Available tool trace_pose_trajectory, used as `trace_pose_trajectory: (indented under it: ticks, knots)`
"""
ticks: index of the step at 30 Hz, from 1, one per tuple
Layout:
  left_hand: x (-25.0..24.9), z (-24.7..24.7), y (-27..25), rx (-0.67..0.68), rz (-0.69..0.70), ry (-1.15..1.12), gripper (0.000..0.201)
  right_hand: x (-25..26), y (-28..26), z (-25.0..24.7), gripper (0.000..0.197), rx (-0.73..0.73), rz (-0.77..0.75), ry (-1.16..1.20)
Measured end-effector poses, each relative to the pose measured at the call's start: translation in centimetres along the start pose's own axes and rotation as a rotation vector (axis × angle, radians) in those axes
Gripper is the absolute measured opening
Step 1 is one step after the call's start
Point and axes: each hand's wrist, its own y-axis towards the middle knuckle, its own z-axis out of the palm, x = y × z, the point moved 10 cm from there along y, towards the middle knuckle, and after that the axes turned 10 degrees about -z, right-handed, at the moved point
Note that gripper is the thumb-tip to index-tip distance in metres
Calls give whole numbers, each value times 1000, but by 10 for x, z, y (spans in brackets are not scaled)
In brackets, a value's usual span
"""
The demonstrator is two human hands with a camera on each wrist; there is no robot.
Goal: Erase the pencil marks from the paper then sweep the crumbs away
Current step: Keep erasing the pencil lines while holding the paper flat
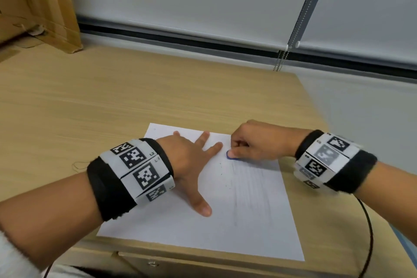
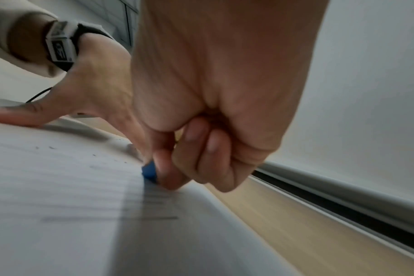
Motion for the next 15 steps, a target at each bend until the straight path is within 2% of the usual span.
trace_pose_trajectory:
  ticks: [2, 5, 7, 11, 15]
  knots:
    - [-1, 0, 1, 8, -4, -2, 139, 9, -12, 12, 35, 48, -23, 45]
    - [-1, 2, 2, 25, -11, -8, 139, 37, -31, 37, 40, 207, -111, 135]
    - [-1, 1, 1, 17, -8, -4, 138, 33, -22, 26, 39, 175, -101, 79]
    - [-1, 0, -1, 11, -5, -3, 138, 3, -6, 2, 34, 19, 9, -6]
    - [-1, 1, -1, 22, -12, -8, 138, 33, -23, 26, 36, 147, -105, 20]
